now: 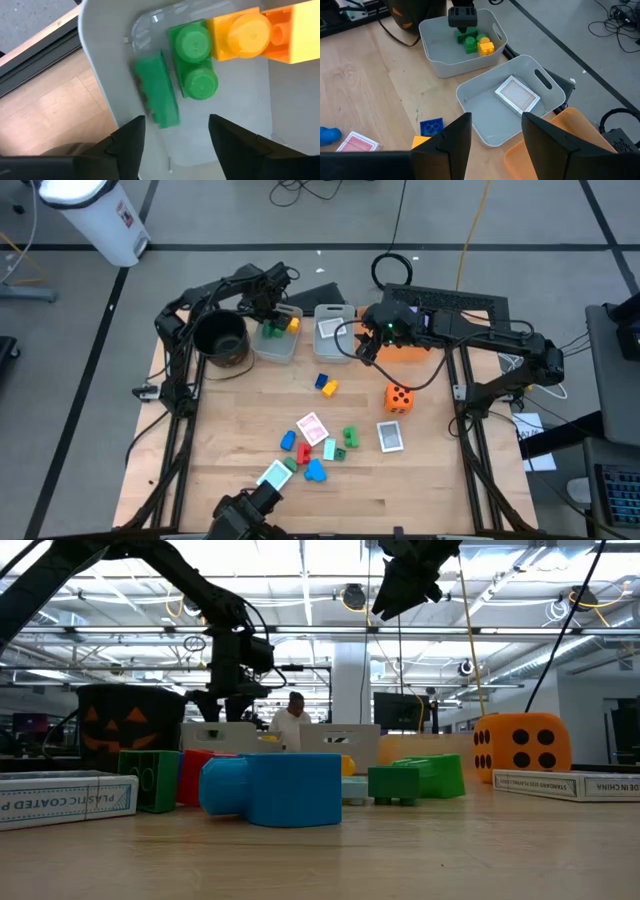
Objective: Pick & Place Toys
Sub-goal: Put the blue deck of cards into the right gray bin
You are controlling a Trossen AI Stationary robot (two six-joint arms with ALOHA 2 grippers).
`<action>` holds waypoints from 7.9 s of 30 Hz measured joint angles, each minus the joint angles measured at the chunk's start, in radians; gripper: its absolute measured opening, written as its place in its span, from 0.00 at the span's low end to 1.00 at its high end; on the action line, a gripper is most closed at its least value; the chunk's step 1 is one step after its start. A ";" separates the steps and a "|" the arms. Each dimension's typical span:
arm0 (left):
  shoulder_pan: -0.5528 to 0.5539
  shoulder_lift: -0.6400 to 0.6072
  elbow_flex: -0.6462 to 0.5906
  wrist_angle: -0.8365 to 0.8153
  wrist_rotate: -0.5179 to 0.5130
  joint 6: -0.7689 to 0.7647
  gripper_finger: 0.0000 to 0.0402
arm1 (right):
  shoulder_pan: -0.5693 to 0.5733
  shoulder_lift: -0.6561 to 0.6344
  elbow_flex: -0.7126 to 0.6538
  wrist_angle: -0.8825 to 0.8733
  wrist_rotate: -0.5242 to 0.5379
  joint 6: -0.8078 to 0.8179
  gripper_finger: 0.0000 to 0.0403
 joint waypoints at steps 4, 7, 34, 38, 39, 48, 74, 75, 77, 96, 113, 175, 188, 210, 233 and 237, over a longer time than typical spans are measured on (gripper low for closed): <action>0.000 0.000 0.058 -0.034 0.015 0.012 0.61 | 0.000 0.000 0.000 0.000 0.000 -0.011 0.41; 0.000 0.000 0.146 -0.074 0.021 0.013 0.61 | 0.000 0.000 0.000 0.000 0.000 -0.012 0.41; -0.494 -0.299 0.004 1.008 0.354 -0.275 0.61 | 0.010 -0.222 -0.046 -0.021 -0.054 -0.007 0.41; -0.593 -0.357 -0.187 1.267 0.264 -0.379 0.61 | 0.037 -0.301 -0.145 0.009 -0.072 0.034 0.41; -0.620 -0.372 -0.223 1.309 0.232 -0.392 0.61 | 0.042 -0.320 -0.176 0.028 -0.091 0.048 0.41; -0.850 -0.507 -0.302 1.067 0.025 -0.374 0.61 | 0.119 -0.426 -0.467 0.484 -0.407 0.191 0.41; -1.462 -0.582 -0.301 0.246 -0.295 -0.795 0.61 | 0.685 0.041 -0.057 0.093 0.065 0.403 0.41; -1.482 -0.581 -0.301 0.234 -0.307 -0.835 0.61 | 0.698 0.068 -0.028 0.048 0.079 0.439 0.41; -1.512 -0.575 -0.310 0.230 -0.318 -0.931 0.61 | 0.719 0.107 0.011 -0.018 0.085 0.507 0.41; -1.562 -0.517 -0.380 0.312 -0.343 -1.225 0.61 | 0.750 0.141 0.023 -0.077 0.078 0.477 0.41; -1.500 -0.398 -0.379 0.458 -0.171 -1.217 0.93 | 0.845 0.132 0.023 -0.126 0.110 0.418 0.41; -1.394 -0.075 -0.378 0.487 0.014 -1.117 0.98 | 0.851 0.132 0.022 -0.159 0.141 0.400 0.41; -1.393 -0.062 -0.375 0.459 0.049 -1.057 0.98 | 0.851 0.132 0.022 -0.175 0.142 0.375 0.41; -1.359 -0.059 -0.378 0.336 0.098 -1.085 0.98 | 0.850 0.132 0.022 -0.175 0.164 0.355 0.41; -1.345 -0.081 -0.383 0.305 0.127 -1.147 0.75 | 0.850 0.132 0.022 -0.174 0.163 0.355 0.41; -1.347 -0.119 -0.385 0.275 0.097 -1.152 0.76 | 0.850 0.132 0.022 -0.174 0.163 0.355 0.41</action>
